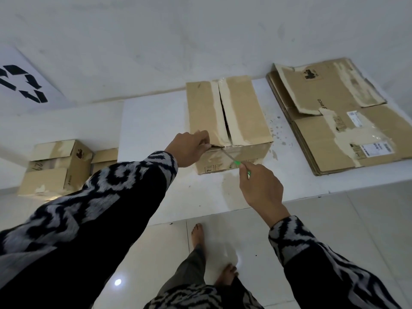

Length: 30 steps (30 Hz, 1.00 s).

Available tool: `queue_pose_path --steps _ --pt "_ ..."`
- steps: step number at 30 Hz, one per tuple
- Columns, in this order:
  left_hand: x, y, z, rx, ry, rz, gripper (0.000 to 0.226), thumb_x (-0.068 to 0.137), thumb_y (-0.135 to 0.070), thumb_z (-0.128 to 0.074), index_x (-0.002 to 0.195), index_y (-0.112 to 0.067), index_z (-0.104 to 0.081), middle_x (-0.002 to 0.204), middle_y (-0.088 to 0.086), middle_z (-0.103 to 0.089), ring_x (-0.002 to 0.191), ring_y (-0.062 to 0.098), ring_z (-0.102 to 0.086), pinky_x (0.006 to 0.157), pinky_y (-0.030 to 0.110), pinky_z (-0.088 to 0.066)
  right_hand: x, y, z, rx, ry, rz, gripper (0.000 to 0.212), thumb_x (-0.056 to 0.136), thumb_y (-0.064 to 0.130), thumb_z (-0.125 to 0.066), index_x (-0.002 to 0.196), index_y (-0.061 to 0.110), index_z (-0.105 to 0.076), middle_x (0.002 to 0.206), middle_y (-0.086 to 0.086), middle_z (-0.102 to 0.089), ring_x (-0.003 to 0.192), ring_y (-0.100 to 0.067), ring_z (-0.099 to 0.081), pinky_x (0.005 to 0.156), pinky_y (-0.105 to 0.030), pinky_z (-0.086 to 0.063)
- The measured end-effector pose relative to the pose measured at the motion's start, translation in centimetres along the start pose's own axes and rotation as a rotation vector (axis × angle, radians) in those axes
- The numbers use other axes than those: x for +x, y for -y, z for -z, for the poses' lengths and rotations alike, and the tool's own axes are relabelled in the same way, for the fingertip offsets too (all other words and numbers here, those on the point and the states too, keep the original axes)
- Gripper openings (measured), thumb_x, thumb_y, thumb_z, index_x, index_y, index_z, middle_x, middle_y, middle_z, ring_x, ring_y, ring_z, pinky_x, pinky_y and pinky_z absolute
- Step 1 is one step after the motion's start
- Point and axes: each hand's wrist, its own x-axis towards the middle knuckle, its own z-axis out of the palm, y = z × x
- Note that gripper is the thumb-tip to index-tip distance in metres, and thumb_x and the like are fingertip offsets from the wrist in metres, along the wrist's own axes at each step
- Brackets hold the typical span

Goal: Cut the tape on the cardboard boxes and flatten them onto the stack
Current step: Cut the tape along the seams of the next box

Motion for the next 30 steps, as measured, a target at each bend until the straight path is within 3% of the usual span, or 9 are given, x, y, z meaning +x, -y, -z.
queue_pose_path --steps 2,4,6,8,11,18,24,27,30 --pt "-0.3 0.0 -0.4 -0.043 -0.027 0.012 0.013 0.102 -0.036 -0.044 0.098 -0.023 -0.045 0.072 -0.011 -0.054 0.068 0.022 -0.054 0.069 0.032 -0.034 0.3 0.2 0.0 -0.005 -0.001 -0.016 0.036 0.105 0.039 -0.032 0.112 0.032 -0.066 0.085 0.004 -0.054 0.076 -0.019 -0.051 0.062 -0.03 -0.038" --pt "-0.8 0.2 -1.2 -0.152 -0.079 0.003 0.017 0.102 -0.033 -0.046 0.104 -0.016 -0.05 0.087 -0.003 -0.066 0.092 0.024 -0.064 0.075 0.036 -0.045 0.7 0.5 0.0 -0.022 -0.007 -0.022 0.037 0.105 0.038 -0.031 0.103 0.028 -0.066 0.081 0.005 -0.053 0.072 -0.019 -0.05 0.057 -0.028 -0.033" --pt "-1.3 0.1 -2.2 -0.248 -0.116 -0.007 0.028 0.102 -0.03 -0.048 0.121 -0.009 -0.053 0.107 0.002 -0.067 0.123 0.025 -0.054 0.087 0.04 -0.049 1.0 0.8 0.0 -0.05 -0.007 -0.023 0.038 0.105 0.038 -0.03 0.097 0.024 -0.065 0.083 0.003 -0.056 0.071 -0.019 -0.051 0.053 -0.027 -0.029" --pt "-1.6 -0.1 -3.1 -0.28 -0.155 0.015 0.035 0.102 -0.028 -0.049 0.131 -0.009 -0.05 0.117 0.002 -0.064 0.13 0.027 -0.048 0.09 0.042 -0.049 1.3 1.3 -0.1 -0.085 0.007 -0.011 0.038 0.105 0.036 -0.029 0.096 0.02 -0.062 0.089 -0.001 -0.06 0.072 -0.021 -0.052 0.055 -0.028 -0.03" --pt "-1.6 -0.2 -4.0 -0.303 -0.191 0.058 0.039 0.103 -0.024 -0.049 0.14 -0.011 -0.046 0.122 -0.001 -0.063 0.146 0.016 -0.029 0.095 0.034 -0.042 1.7 2.2 0.0 -0.103 0.072 0.002 0.034 0.105 0.031 -0.029 0.107 0.017 -0.06 0.093 -0.001 -0.054 0.076 -0.022 -0.048 0.064 -0.03 -0.035" --pt "-1.3 -0.1 -4.2 -0.28 -0.194 0.064 0.04 0.104 -0.024 -0.047 0.142 -0.012 -0.045 0.125 -0.003 -0.064 0.147 0.014 -0.025 0.09 0.025 -0.034 1.4 2.5 -0.4 -0.112 0.072 -0.018 0.032 0.106 0.025 -0.03 0.112 0.012 -0.058 0.102 -0.009 -0.058 0.086 -0.027 -0.055 0.068 -0.032 -0.037" --pt "-1.4 -0.2 -4.3 -0.272 -0.188 0.068 0.037 0.103 -0.024 -0.048 0.137 -0.011 -0.048 0.123 -0.002 -0.064 0.142 0.018 -0.036 0.09 0.031 -0.04 1.1 2.4 0.0 -0.134 0.056 -0.032 0.028 0.104 0.021 -0.032 0.11 0.012 -0.058 0.104 -0.009 -0.06 0.089 -0.028 -0.057 0.069 -0.031 -0.038" --pt "-1.3 -0.1 -4.4 -0.28 -0.207 0.069 0.038 0.103 -0.023 -0.047 0.139 -0.011 -0.047 0.124 -0.003 -0.065 0.147 0.015 -0.027 0.092 0.029 -0.037 1.8 3.1 0.1 -0.12 0.066 -0.043 0.027 0.103 0.018 -0.034 0.113 0.01 -0.058 0.109 -0.01 -0.059 0.094 -0.029 -0.057 0.071 -0.031 -0.037" --pt "-1.4 -0.1 -4.4 -0.276 -0.201 0.065 0.037 0.103 -0.022 -0.048 0.138 -0.011 -0.048 0.123 -0.003 -0.065 0.146 0.016 -0.029 0.095 0.033 -0.041 2.1 3.3 0.2 -0.113 0.082 -0.056 0.026 0.102 0.016 -0.035 0.114 0.01 -0.058 0.111 -0.01 -0.059 0.1 -0.03 -0.059 0.072 -0.031 -0.038"
